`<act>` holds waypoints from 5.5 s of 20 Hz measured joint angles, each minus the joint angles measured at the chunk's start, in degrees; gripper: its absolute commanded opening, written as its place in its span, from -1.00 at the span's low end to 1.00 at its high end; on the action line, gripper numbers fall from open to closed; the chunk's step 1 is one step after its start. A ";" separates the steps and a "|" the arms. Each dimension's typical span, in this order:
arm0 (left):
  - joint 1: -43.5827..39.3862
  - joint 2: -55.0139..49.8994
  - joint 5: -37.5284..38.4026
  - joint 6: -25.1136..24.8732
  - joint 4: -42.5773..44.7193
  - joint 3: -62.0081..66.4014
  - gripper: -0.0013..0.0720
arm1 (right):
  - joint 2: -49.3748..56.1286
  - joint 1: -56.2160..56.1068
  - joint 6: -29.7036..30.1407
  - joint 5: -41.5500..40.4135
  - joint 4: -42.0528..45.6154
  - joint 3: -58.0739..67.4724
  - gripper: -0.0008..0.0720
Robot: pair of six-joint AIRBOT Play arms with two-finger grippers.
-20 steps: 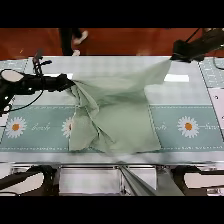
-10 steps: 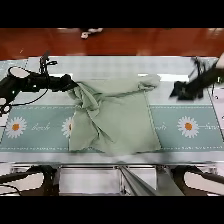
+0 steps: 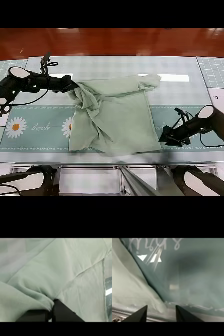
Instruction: Fold the shirts.
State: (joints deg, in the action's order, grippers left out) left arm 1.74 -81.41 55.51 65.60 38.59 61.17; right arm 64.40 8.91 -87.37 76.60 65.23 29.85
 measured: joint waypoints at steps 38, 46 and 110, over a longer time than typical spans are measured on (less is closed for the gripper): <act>-16.24 2.97 1.79 6.01 1.51 -11.89 -0.89 | 50.34 9.49 5.81 2.56 -24.09 79.19 0.14; -12.24 2.95 1.66 6.10 0.83 -11.98 -0.89 | 26.14 16.26 5.88 9.51 -4.42 55.45 0.14; 2.93 37.99 37.66 17.00 4.17 47.87 -0.89 | -26.38 -6.84 -2.25 15.45 6.43 84.19 -0.93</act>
State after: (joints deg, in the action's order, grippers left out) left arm 4.67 -43.42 93.17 82.61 42.76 109.03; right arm 38.02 2.07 -89.62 92.05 71.66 114.04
